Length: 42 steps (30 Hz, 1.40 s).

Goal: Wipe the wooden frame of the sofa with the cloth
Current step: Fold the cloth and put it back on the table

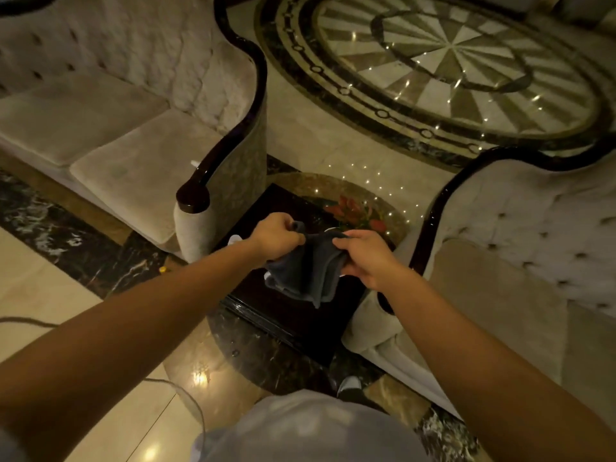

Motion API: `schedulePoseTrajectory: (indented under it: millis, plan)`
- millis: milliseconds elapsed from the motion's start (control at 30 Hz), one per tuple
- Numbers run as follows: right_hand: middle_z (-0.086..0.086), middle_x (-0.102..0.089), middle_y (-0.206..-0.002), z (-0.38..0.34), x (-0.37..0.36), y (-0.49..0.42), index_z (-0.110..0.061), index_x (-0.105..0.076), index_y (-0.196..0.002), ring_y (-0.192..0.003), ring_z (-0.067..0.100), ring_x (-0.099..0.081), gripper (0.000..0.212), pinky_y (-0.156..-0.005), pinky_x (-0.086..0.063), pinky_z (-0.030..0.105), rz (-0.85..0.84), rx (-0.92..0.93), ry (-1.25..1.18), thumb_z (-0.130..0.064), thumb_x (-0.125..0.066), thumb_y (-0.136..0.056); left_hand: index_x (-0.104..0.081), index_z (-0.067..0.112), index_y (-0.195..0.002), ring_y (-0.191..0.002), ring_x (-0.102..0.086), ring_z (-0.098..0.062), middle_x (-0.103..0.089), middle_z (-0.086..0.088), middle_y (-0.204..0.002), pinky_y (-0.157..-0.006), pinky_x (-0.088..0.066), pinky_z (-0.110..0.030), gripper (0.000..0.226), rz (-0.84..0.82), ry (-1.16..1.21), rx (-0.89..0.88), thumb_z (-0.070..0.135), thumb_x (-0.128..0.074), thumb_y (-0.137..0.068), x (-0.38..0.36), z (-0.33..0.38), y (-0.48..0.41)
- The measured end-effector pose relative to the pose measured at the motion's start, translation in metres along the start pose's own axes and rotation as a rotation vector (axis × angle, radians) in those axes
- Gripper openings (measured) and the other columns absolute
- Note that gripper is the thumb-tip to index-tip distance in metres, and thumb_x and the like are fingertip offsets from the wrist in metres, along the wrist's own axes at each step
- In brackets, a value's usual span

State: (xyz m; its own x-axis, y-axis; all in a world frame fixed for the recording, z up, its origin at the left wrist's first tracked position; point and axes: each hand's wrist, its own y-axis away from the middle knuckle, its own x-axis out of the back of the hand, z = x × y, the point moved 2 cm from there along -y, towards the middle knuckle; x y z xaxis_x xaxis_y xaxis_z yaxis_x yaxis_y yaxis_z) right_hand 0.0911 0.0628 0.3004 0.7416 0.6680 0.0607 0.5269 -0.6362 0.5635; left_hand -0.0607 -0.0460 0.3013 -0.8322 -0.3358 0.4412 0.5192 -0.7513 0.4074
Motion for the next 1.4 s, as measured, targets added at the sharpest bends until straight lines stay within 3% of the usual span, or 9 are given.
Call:
schedulePoseTrajectory:
  millis: [233, 333, 433, 533, 733, 867, 1100, 1333, 1400]
  plan:
    - [0.008, -0.076, -0.1, 0.005, -0.002, -0.005, -0.015, -0.071, -0.105, -0.088, 0.022, -0.074, 0.038, -0.083, -0.06, 0.041, -0.044, -0.052, 0.125, -0.047, -0.073, -0.084, -0.067, 0.002, -0.102, -0.094, -0.069, -0.025, -0.071, -0.017, -0.101, -0.085, -0.057, -0.037, 0.024, -0.446, 0.199, 0.023, 0.001, -0.055, -0.082, -0.03, 0.02, 0.005]
    - [0.009, -0.075, -0.1, 0.019, 0.012, -0.011, -0.014, -0.073, -0.104, -0.092, 0.023, -0.072, 0.025, -0.083, -0.058, 0.039, -0.026, -0.021, 0.194, -0.032, -0.075, -0.086, -0.069, 0.005, -0.105, -0.096, -0.071, -0.026, -0.073, -0.014, -0.105, -0.078, -0.06, -0.035, 0.034, -0.515, 0.309, 0.074, -0.01, -0.046, -0.084, -0.028, 0.01, -0.001]
    - [0.01, -0.07, -0.091, 0.035, 0.027, -0.019, -0.017, -0.072, -0.09, -0.087, 0.025, -0.066, 0.011, -0.077, -0.05, 0.037, -0.056, 0.008, 0.359, -0.007, -0.066, -0.089, -0.063, 0.008, -0.108, -0.1, -0.065, -0.033, -0.067, -0.018, -0.11, -0.086, -0.056, -0.043, 0.033, -0.126, -0.001, -0.104, -0.003, -0.066, -0.077, -0.031, -0.01, -0.019]
    - [0.006, -0.066, -0.087, 0.052, 0.041, -0.03, -0.02, -0.07, -0.086, -0.082, 0.019, -0.064, 0.022, -0.073, -0.053, 0.028, -0.086, 0.008, 0.447, 0.001, -0.065, -0.087, -0.036, 0.019, -0.142, -0.125, -0.041, -0.035, -0.039, -0.016, -0.142, -0.104, -0.039, -0.049, 0.089, -0.269, -0.513, -0.221, 0.018, -0.082, -0.067, -0.055, -0.037, -0.036]
    - [0.01, -0.068, -0.085, 0.099, 0.072, -0.074, -0.011, -0.07, -0.09, -0.081, 0.022, -0.063, 0.02, -0.077, -0.052, 0.035, -0.125, 0.041, 0.623, 0.007, -0.063, -0.085, -0.062, 0.026, -0.093, -0.093, -0.062, -0.025, -0.064, -0.001, -0.092, -0.081, -0.051, -0.04, 0.02, -0.322, -0.511, -0.165, 0.02, -0.074, -0.077, -0.109, -0.082, -0.078]
    - [-0.003, -0.067, -0.08, 0.154, 0.083, -0.114, -0.015, -0.075, -0.09, -0.078, 0.014, -0.062, 0.015, -0.064, -0.042, 0.012, -0.193, 0.071, 0.806, -0.004, -0.07, -0.08, -0.063, 0.028, -0.083, -0.086, -0.062, -0.024, -0.065, -0.001, -0.089, -0.076, -0.055, -0.043, 0.015, -0.398, -0.674, -0.115, 0.017, -0.068, -0.076, -0.145, -0.121, -0.11]
    - [-0.004, -0.065, -0.071, 0.252, 0.077, -0.2, -0.021, -0.069, -0.083, -0.077, 0.021, -0.067, 0.022, -0.061, -0.05, 0.022, -0.466, -0.171, 0.79, -0.001, -0.066, -0.077, -0.07, 0.019, -0.104, -0.101, -0.059, -0.026, -0.064, -0.005, -0.108, -0.085, -0.051, -0.036, 0.036, -0.695, -0.736, 0.114, 0.013, -0.071, -0.069, -0.202, -0.21, -0.16]
    - [0.018, -0.061, -0.123, 0.317, 0.081, -0.264, -0.008, -0.053, -0.13, -0.112, 0.036, -0.059, 0.043, -0.095, -0.049, 0.042, 0.13, -0.178, 0.67, -0.008, -0.062, -0.088, -0.058, 0.015, -0.118, -0.105, -0.059, -0.026, -0.064, -0.008, -0.115, -0.082, -0.042, -0.029, 0.044, -0.129, -0.294, 0.424, 0.011, -0.072, -0.076, -0.215, -0.277, -0.223]
    - [0.018, -0.06, -0.125, 0.332, 0.069, -0.263, -0.009, -0.052, -0.131, -0.115, 0.037, -0.057, 0.044, -0.094, -0.048, 0.042, 0.108, -0.174, 0.71, -0.01, -0.061, -0.088, -0.059, 0.014, -0.115, -0.106, -0.059, -0.027, -0.063, -0.011, -0.117, -0.086, -0.046, -0.033, 0.038, -0.118, -0.35, 0.51, 0.012, -0.07, -0.079, -0.215, -0.294, -0.223]
